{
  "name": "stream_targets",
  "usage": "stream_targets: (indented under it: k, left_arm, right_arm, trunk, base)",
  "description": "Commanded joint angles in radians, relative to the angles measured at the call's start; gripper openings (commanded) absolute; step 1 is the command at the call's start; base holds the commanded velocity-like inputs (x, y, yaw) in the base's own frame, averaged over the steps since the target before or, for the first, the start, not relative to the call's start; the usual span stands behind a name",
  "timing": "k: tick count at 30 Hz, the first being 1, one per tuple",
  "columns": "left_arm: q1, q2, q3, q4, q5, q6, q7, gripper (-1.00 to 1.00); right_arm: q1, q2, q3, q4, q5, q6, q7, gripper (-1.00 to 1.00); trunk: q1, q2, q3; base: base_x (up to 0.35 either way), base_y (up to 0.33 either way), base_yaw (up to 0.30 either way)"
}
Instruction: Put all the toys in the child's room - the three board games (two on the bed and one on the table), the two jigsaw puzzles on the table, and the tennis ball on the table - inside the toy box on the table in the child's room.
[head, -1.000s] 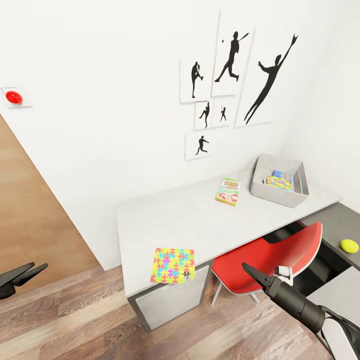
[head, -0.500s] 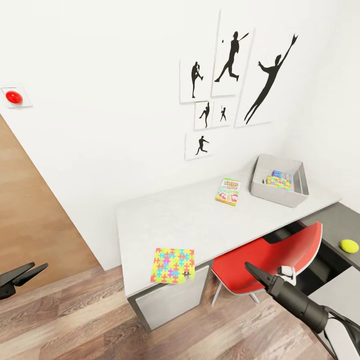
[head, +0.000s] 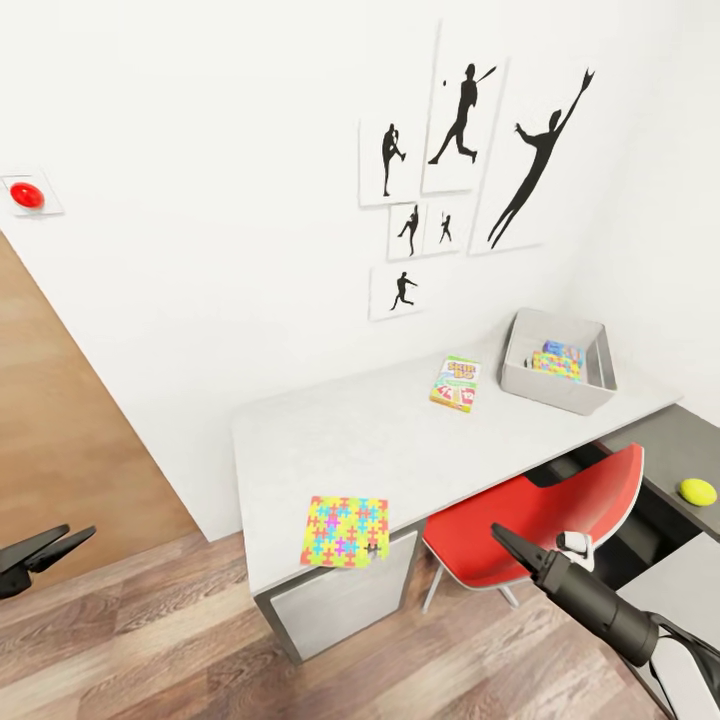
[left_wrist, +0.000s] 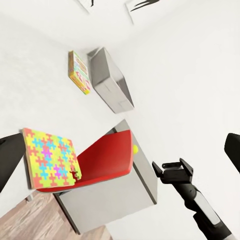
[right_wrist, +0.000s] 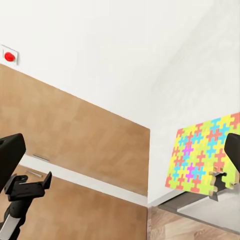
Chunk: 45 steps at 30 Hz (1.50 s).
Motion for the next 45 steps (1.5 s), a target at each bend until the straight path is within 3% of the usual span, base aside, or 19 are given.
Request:
stream_targets:
  k: [1,15,45]
  left_arm:
    - [-0.001,0.000,0.000,0.000,-0.001,0.011,-0.004,1.00]
    - [-0.001,0.000,0.000,0.000,0.000,0.010,-0.004,1.00]
    - [-0.001,0.000,0.000,0.000,-0.001,0.010,-0.004,1.00]
  right_arm:
    - [-0.001,0.000,-0.001,0.000,-0.003,0.006,0.002,1.00]
    - [0.000,0.000,-0.008,0.000,-0.003,0.005,0.041,1.00]
    - [0.000,0.002,-0.007,0.001,-0.001,0.002,0.043,1.00]
  trunk:
    - [0.001,-0.002,-0.001]
    - [0.001,-0.002,0.011]
    - [0.001,-0.002,0.043]
  base:
    - [0.000,-0.016,-0.089]
    - [-0.015,-0.148,-0.190]
    - [-0.055,-0.057,-0.196]
